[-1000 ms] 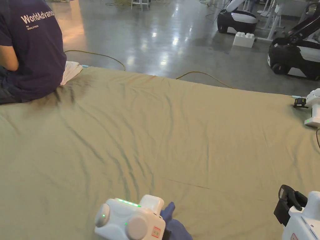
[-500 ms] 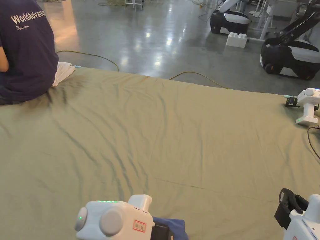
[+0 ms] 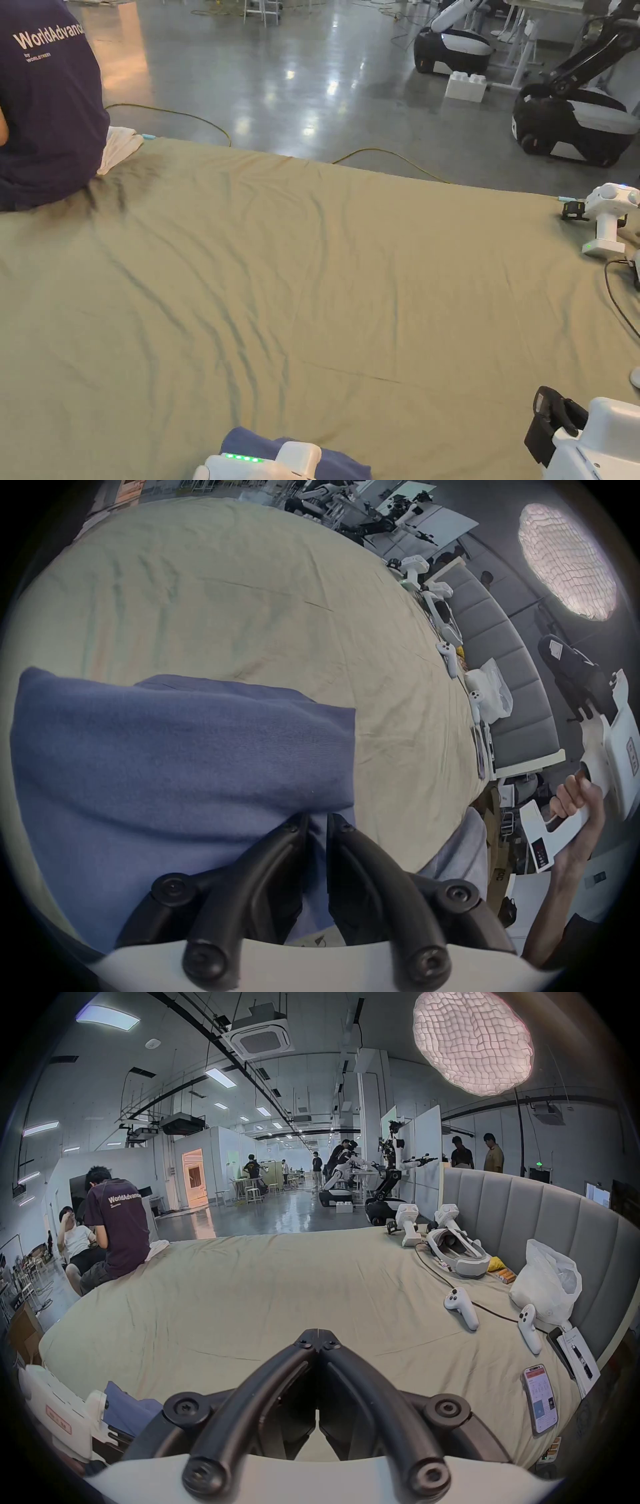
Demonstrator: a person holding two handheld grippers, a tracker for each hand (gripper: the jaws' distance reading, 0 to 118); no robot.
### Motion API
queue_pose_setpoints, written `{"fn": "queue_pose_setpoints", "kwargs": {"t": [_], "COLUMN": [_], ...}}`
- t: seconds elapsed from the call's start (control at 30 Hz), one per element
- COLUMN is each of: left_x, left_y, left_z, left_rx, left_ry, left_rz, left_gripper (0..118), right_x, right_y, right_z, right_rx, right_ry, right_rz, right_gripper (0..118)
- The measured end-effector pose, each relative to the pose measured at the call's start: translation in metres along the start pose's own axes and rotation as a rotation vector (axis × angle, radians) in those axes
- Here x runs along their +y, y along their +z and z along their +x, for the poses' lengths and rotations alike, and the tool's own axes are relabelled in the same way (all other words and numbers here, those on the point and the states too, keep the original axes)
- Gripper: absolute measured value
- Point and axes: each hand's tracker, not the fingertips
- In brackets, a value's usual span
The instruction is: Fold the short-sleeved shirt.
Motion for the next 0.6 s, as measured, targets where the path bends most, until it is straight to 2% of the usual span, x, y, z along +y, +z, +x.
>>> {"fn": "queue_pose_setpoints", "kwargs": {"t": [0.13,0.27,0.33,0.43,0.6], "left_x": [-0.002,0.006,0.016,0.026,0.037], "left_y": [0.007,0.035,0.057,0.096,0.143], "left_z": [-0.005,0.0,0.005,0.017,0.036], "left_rx": [-0.033,0.004,0.042,0.093,0.258], "left_ry": [0.031,-0.047,-0.09,-0.177,-0.338], "left_rz": [0.05,0.18,0.289,0.553,0.932], "left_gripper": [13,13,13,13,13], "right_x": [0.002,0.01,0.017,0.027,0.049], "right_y": [0.002,0.006,0.009,0.011,0.017], "right_z": [-0.002,-0.007,-0.011,-0.02,-0.037], "right_rx": [0.005,0.011,0.013,0.009,0.001], "right_ry": [0.001,0.009,0.014,0.038,0.062], "right_rz": [0.014,0.066,0.099,0.162,0.276], "right_gripper": [0,0,0,0,0]}}
